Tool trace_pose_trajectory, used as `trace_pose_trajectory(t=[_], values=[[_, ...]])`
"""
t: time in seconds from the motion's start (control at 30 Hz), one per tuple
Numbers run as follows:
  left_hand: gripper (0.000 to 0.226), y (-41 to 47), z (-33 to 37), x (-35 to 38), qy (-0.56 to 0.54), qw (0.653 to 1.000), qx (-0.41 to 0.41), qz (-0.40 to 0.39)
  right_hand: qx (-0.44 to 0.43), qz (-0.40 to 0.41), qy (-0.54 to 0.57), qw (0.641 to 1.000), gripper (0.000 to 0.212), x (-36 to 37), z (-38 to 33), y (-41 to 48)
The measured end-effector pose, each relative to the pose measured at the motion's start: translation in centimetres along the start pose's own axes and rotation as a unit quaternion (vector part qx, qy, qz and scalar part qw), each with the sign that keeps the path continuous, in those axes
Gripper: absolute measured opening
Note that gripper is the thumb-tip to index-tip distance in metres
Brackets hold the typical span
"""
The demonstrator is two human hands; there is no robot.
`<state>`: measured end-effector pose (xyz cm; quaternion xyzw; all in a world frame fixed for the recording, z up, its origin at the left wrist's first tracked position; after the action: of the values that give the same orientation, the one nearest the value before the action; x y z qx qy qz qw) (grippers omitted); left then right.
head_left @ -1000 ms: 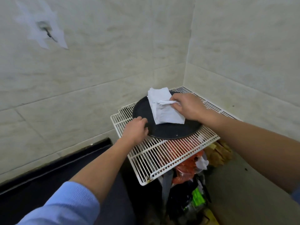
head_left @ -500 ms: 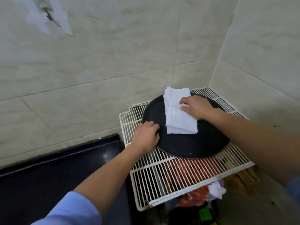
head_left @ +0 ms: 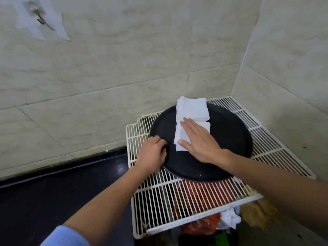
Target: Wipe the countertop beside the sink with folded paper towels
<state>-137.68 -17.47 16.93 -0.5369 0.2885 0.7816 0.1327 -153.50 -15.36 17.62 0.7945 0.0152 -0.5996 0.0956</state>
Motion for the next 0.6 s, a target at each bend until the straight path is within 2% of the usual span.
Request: trace_pose_trajectory(t=[0.17,0.37,0.43,0.5,0.6], values=[[0.021,-0.1,-0.2,0.2,-0.009,1.0,-0.008,-0.001,-0.041,-0.049,-0.079,0.995,0.067,2.1,2.2,0.3],[0.027,-0.2,0.6,-0.3,0.008,1.0,-0.011,-0.028,-0.053,-0.071,-0.073,0.993,0.066,2.1,2.5,0.6],[0.027,-0.7,0.7,-1.0,0.001,1.0,-0.017,-0.013,-0.053,-0.076,-0.059,0.994,0.065,1.5,2.4,0.6],[0.025,-1.7,0.5,-2.3,0.005,0.999,-0.032,0.021,-0.045,-0.055,-0.033,0.997,0.064,0.3,2.0,0.6],[0.025,-4.3,-0.7,-4.2,0.028,0.996,-0.076,0.039,-0.038,0.03,-0.016,0.999,0.053,-2.2,0.2,0.7]])
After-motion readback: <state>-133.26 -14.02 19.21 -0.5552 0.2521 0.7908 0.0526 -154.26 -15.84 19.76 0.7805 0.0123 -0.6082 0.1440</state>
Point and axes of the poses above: each hand's wrist, its own y-axis towards the middle knuckle, its own x-axis out of the palm, z = x × y, the point moved 7 cm from there along y, towards the middle knuckle, and after that the axes turned 3 degrees about z, right-handed, at the moved point
